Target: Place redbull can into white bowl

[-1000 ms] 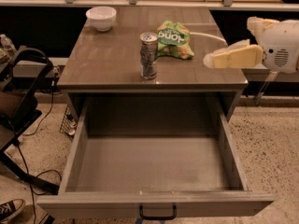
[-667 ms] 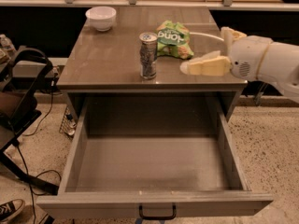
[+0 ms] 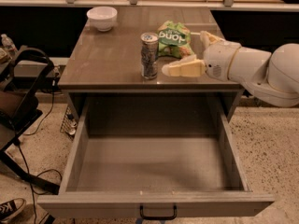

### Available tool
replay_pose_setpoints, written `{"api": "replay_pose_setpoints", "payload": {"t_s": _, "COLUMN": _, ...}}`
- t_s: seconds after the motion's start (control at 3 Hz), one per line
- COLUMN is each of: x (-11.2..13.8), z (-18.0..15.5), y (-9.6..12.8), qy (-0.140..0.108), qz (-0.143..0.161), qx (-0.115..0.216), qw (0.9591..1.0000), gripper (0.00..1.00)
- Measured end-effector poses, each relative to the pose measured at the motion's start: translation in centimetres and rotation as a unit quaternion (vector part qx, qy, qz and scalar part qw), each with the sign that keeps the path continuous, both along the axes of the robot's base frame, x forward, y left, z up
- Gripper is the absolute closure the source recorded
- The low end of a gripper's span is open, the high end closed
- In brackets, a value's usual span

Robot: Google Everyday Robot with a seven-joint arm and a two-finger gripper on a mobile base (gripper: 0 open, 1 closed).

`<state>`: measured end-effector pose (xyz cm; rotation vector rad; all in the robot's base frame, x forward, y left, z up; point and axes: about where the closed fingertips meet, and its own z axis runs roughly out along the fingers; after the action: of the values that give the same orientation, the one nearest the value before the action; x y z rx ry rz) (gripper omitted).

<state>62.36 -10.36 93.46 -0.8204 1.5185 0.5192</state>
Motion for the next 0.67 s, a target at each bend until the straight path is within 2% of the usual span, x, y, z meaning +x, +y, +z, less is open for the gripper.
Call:
{"api": "replay_pose_setpoints", "payload": {"t_s": 0.33, "x": 2.0, "z": -0.4, "y": 2.0, "qy": 0.011, "qz": 0.01, "qx": 0.031, "qw": 0.9994, "gripper": 0.0}}
{"api": "replay_pose_setpoints", "payload": {"t_s": 0.67, "x": 2.8, "z": -0.4, "y": 3.0, "qy": 0.024, "qz": 0.013, "qx": 0.051, "qw": 0.9983, "gripper": 0.0}}
